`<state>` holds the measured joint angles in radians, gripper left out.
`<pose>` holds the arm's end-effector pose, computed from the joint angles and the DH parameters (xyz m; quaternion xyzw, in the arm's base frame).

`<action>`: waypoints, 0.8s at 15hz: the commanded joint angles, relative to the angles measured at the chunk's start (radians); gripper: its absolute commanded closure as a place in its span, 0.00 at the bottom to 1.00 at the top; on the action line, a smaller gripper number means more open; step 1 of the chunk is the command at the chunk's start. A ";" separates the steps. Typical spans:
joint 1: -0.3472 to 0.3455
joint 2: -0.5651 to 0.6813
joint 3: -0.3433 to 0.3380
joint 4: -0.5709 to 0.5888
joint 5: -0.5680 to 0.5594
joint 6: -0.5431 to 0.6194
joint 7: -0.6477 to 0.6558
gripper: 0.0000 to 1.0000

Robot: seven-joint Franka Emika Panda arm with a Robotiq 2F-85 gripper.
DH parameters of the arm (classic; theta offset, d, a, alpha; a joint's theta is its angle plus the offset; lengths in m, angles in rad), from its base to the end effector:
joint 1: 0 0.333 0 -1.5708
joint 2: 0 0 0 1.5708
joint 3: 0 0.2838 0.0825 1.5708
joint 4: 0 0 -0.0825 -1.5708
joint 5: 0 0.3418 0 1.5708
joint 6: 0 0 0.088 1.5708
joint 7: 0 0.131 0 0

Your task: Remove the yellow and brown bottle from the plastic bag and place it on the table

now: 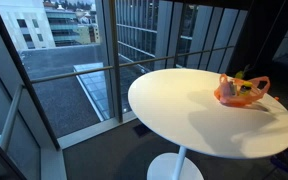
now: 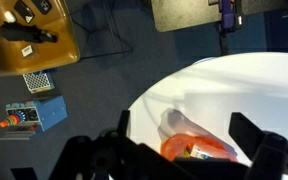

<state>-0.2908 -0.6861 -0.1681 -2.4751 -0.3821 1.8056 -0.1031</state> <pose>0.2769 -0.1854 0.4820 0.9845 -0.1145 -0.0276 0.1298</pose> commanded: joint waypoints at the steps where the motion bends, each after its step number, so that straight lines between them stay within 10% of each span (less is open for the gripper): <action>1: 0.020 -0.002 -0.015 0.003 -0.009 -0.007 0.009 0.00; 12: 0.031 0.077 -0.005 0.035 0.010 0.027 0.087 0.00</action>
<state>-0.2747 -0.6629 -0.1691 -2.4748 -0.3821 1.8185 -0.0621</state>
